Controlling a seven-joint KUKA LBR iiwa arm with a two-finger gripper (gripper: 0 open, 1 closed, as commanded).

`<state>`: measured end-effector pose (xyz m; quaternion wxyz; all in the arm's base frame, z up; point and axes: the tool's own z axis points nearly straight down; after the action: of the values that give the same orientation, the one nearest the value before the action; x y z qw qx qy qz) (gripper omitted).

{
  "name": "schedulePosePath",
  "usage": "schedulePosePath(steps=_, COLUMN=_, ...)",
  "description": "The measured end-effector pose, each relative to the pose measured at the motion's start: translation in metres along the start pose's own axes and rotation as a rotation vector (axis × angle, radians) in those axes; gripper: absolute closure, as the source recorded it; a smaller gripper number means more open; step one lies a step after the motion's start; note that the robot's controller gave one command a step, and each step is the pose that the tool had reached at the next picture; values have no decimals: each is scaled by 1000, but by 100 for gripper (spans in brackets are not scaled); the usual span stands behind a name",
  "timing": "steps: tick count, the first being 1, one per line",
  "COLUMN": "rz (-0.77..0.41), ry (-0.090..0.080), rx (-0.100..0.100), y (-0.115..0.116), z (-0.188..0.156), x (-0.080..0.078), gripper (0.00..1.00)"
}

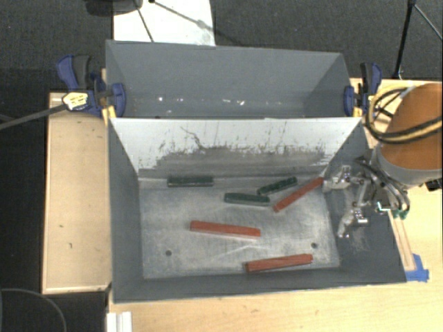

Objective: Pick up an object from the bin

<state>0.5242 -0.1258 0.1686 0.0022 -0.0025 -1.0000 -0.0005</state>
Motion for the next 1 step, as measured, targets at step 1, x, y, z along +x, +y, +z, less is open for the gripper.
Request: schedulePosePath(steps=1, rz=-4, ry=-7, rx=2, y=0, z=-4, x=-2, gripper=0)
